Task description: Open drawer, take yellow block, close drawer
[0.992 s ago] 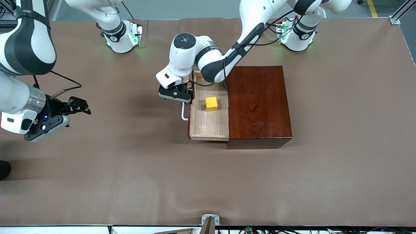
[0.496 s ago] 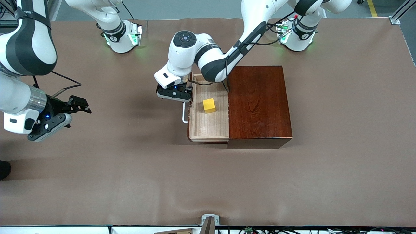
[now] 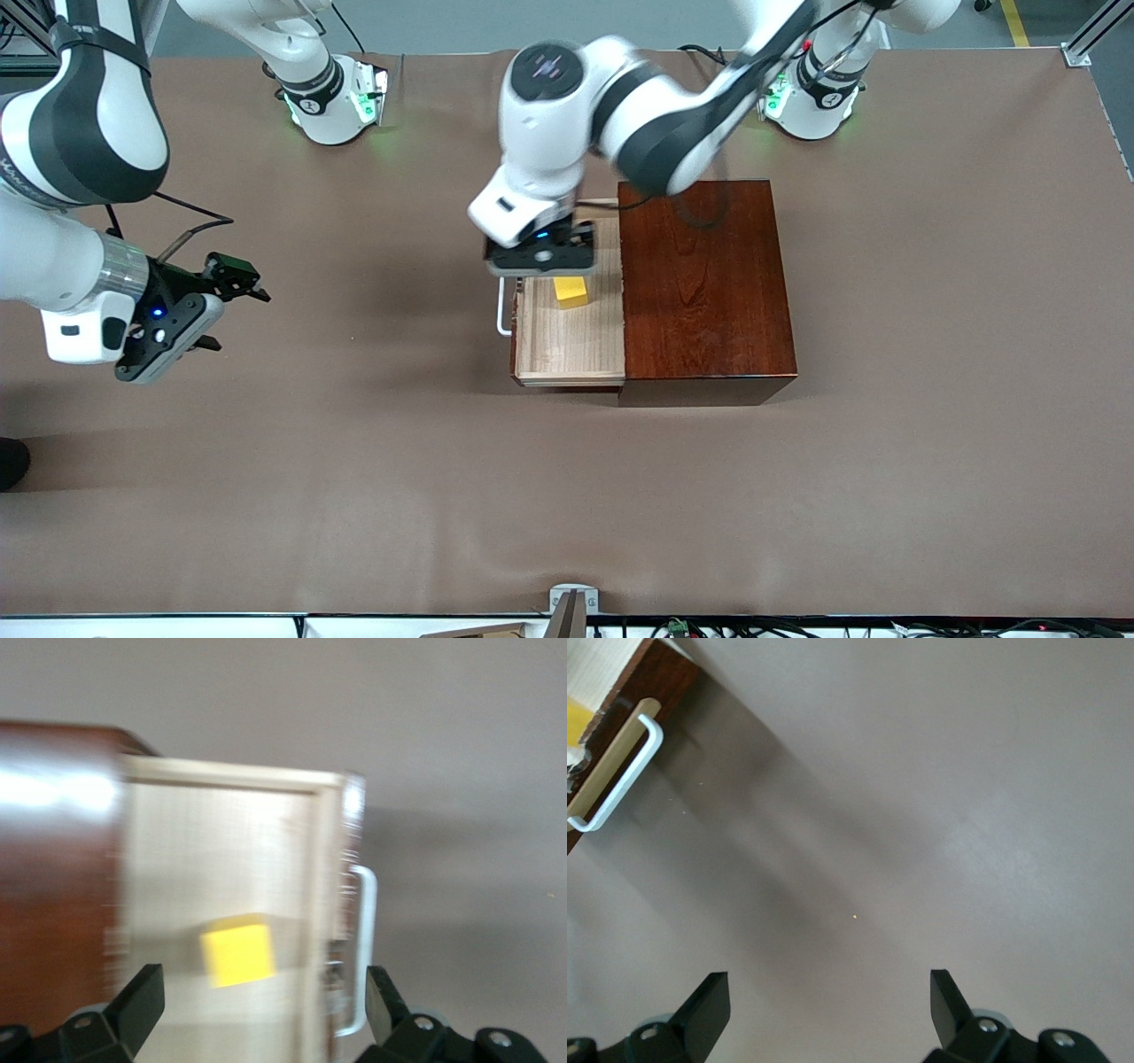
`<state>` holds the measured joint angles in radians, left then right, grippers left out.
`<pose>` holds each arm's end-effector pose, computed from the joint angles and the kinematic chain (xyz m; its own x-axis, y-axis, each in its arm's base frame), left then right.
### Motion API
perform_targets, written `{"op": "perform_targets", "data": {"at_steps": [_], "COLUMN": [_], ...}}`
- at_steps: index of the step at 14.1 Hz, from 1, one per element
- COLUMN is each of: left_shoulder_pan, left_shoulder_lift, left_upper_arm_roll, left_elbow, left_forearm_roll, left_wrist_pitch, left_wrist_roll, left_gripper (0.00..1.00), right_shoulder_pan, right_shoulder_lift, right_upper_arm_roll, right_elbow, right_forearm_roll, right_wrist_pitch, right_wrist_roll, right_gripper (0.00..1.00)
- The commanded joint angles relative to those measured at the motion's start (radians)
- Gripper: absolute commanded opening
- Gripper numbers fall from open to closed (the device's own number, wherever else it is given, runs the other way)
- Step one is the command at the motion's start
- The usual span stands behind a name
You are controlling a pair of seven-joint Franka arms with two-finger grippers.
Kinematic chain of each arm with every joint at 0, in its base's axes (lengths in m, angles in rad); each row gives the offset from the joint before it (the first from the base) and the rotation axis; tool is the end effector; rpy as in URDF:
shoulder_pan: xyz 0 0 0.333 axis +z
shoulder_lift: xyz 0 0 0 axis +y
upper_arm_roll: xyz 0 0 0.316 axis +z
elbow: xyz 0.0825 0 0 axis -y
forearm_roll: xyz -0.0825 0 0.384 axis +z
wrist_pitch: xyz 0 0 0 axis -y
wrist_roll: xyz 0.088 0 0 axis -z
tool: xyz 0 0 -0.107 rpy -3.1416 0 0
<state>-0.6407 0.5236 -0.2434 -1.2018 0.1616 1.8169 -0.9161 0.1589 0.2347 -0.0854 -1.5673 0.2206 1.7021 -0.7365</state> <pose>0.4969 -0.5180 0.4968 0.9946 0.0414 0.0950 0.0358 -0.9976 0.0594 0.6201 0.0712 0.5005 0.7199 0.6919 0.0549 0.6856 -0.6965 -0.2116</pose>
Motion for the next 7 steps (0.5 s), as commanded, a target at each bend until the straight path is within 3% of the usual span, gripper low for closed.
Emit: {"op": "perform_targets", "data": {"at_steps": [1, 4, 7], "left_shoulder_pan": [0.111, 0.268, 0.377], "left_shoulder_lift": [-0.108, -0.177, -0.281], "left_upper_arm_roll": [-0.01, -0.014, -0.014], "left_elbow": [-0.053, -0.065, -0.157], "left_forearm_roll": [-0.013, -0.056, -0.097], "left_wrist_pitch": [-0.149, -0.252, -0.265], "left_wrist_roll": [0.199, 0.432, 0.483], "left_gripper": [1.0, 1.0, 1.0], "right_shoulder_pan": [0.069, 0.145, 0.214], "right_shoulder_lift": [0.0, 0.002, 0.014], "right_upper_arm_roll": [-0.005, -0.007, -0.007], "right_elbow": [0.001, 0.0, -0.002], "right_forearm_roll": [0.019, 0.014, 0.009], "right_wrist_pitch": [0.008, 0.045, 0.091], "right_wrist_roll": [-0.018, -0.052, -0.095], "right_gripper": [1.0, 1.0, 1.0]}}
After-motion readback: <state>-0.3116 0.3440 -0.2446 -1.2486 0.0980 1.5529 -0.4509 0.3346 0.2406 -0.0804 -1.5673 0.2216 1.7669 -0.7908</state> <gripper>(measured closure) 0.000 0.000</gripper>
